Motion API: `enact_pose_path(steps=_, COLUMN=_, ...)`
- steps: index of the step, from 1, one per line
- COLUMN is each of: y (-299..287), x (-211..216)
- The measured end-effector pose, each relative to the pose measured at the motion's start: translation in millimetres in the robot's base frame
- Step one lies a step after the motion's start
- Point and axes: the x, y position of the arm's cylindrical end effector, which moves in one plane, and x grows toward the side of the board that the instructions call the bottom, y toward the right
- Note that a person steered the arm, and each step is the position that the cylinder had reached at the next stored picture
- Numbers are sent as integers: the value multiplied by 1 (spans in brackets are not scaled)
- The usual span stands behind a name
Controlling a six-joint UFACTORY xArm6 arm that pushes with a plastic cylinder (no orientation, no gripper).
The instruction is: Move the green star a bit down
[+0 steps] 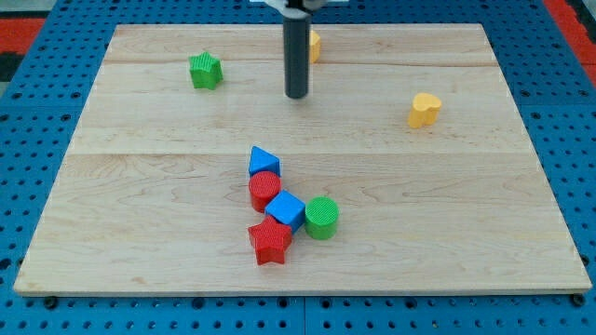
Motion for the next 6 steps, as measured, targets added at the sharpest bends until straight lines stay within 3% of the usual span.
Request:
enact_pose_path(steps=2, y=-129, x=-54)
enact_pose_path(steps=4, y=-99, x=4)
enact_pose_path(steps=5, y=-112, x=9)
enact_pose_path(steps=6, y=-179, x=-13)
